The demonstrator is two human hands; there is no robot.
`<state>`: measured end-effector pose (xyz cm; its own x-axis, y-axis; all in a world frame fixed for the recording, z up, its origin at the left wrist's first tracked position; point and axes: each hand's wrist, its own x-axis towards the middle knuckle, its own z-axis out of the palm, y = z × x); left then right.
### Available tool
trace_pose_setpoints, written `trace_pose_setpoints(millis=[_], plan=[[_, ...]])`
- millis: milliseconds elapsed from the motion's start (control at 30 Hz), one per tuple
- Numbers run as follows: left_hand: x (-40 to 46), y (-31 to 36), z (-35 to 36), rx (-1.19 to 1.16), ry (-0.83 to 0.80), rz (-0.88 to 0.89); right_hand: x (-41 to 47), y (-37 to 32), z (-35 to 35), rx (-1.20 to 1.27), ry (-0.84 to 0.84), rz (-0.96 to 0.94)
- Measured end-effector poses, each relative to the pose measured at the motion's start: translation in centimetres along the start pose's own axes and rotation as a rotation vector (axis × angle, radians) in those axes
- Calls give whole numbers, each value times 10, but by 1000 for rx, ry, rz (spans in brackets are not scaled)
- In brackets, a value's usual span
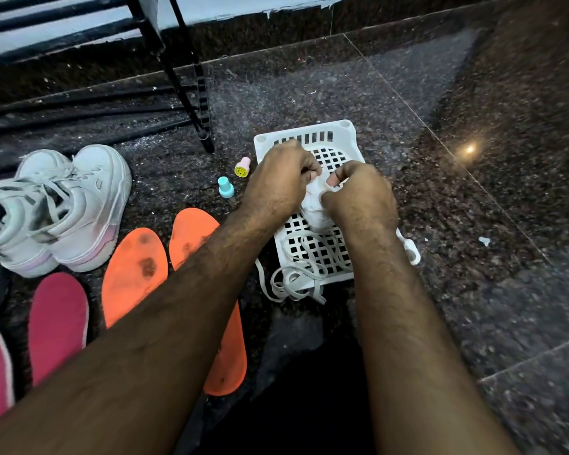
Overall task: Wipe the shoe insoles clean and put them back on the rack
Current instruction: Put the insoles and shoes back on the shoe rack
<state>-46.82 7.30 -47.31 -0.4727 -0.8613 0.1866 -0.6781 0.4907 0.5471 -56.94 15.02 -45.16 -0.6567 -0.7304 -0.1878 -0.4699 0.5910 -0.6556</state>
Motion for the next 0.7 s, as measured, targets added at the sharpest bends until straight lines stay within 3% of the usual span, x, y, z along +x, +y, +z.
trace_pose_setpoints(millis=[333, 700], plan=[[-42, 4, -22, -49, 142, 3, -22, -3, -11, 41, 198, -130], [-131, 5, -53, -159, 197, -121, -100, -18, 2, 9, 5, -330]])
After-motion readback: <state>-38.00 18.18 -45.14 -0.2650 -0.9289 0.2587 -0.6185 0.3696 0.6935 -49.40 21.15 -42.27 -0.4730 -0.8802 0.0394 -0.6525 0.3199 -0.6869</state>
